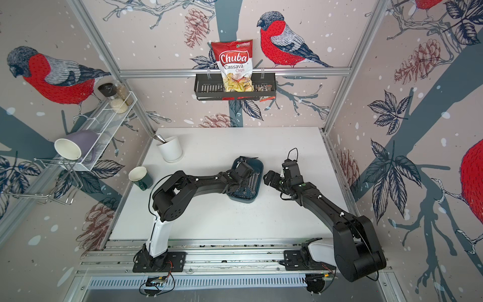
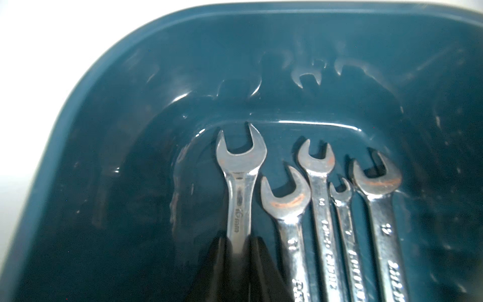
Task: Take out the wrench from the storage box
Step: Pick up the wrench from the storage box.
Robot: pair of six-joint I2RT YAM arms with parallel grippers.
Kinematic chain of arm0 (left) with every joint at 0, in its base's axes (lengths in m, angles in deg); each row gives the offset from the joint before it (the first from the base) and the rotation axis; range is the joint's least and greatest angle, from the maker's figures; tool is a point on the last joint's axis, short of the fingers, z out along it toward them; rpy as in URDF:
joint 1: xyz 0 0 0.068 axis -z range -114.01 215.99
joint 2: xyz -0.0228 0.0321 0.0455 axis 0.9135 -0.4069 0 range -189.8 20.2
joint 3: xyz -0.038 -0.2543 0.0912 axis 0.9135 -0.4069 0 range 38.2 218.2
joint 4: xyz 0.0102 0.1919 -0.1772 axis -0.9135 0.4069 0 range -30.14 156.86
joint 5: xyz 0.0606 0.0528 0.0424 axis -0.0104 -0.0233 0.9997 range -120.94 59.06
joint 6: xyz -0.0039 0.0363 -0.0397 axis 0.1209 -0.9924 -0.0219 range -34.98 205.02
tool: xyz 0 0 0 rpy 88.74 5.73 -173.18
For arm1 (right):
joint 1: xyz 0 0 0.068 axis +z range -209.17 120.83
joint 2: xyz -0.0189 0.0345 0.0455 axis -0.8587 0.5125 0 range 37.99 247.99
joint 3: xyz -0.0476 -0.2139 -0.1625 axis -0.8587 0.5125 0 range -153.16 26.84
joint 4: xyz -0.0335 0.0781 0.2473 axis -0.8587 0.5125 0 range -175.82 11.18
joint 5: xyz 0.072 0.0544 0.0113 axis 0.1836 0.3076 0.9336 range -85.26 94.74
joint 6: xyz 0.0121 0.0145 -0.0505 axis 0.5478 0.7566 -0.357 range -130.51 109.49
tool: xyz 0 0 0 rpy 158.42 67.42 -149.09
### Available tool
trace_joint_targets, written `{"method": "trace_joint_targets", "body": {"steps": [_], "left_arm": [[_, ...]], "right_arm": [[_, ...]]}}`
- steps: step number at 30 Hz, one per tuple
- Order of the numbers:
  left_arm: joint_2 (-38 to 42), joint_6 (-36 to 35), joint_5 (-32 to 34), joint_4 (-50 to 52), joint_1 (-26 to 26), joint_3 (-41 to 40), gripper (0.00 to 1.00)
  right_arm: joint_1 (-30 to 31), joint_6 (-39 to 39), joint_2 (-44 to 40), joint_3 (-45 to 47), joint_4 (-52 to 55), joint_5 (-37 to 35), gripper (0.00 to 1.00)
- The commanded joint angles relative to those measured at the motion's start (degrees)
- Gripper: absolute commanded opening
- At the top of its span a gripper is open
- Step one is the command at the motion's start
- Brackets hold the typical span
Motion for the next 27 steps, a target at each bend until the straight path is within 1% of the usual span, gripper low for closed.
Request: {"method": "trace_joint_targets", "body": {"steps": [1, 6, 27], "left_arm": [[0.64, 0.03, -1.90, 5.27, -0.32, -0.53, 0.22], [2.19, -0.66, -1.77, 6.40, -0.53, 0.64, 0.20], [9.85, -1.92, -1.99, 9.15, -2.72, 2.35, 0.19]], "right_arm": [[-0.12, -0.38, -0.07, 0.05, -1.43, 0.29, 0.91], [-0.16, -0.38, -0.31, 0.05, -1.35, 0.41, 0.91], [-0.86, -0.38, -0.64, 0.41, -1.60, 1.28, 0.91]]}}
